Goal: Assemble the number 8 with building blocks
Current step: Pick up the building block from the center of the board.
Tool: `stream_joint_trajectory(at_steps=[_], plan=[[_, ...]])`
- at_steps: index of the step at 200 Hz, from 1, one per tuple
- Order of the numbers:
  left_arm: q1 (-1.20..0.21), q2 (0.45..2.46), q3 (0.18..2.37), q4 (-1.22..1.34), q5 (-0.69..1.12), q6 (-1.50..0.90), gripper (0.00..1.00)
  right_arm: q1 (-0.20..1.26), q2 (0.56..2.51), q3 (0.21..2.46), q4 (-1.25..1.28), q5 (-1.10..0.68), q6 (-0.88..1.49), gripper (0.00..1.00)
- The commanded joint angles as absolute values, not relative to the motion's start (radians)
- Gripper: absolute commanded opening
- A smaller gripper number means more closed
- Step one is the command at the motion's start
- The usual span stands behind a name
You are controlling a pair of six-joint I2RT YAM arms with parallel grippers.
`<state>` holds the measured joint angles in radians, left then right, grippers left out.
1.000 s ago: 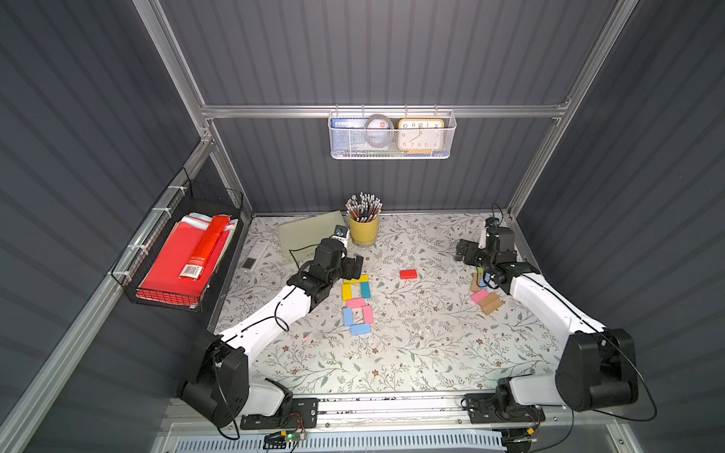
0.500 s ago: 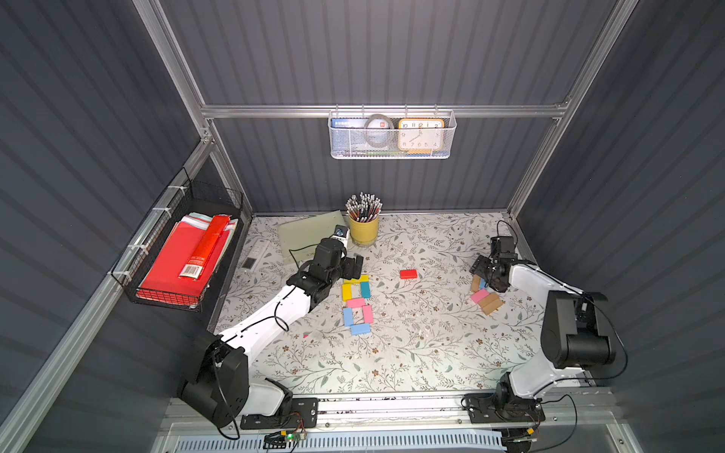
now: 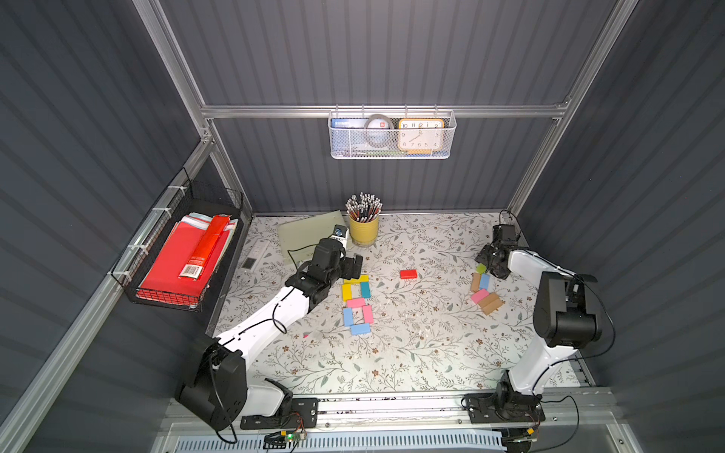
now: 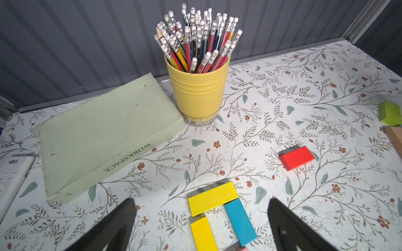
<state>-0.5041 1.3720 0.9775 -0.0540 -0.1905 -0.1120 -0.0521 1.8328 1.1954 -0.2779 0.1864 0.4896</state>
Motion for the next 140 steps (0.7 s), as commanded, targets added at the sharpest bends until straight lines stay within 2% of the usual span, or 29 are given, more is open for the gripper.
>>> stream_joint_trajectory(at_steps=[1, 140], plan=[[-0.498, 1.344, 0.969, -0.048, -0.175, -0.107, 0.99, -0.058, 1.887, 1.245, -0.309, 0.213, 0.483, 0.70], [-0.498, 1.350, 0.969, -0.049, -0.180, -0.107, 0.99, -0.057, 2.031, 1.372, -0.366, 0.167, 0.483, 0.55]])
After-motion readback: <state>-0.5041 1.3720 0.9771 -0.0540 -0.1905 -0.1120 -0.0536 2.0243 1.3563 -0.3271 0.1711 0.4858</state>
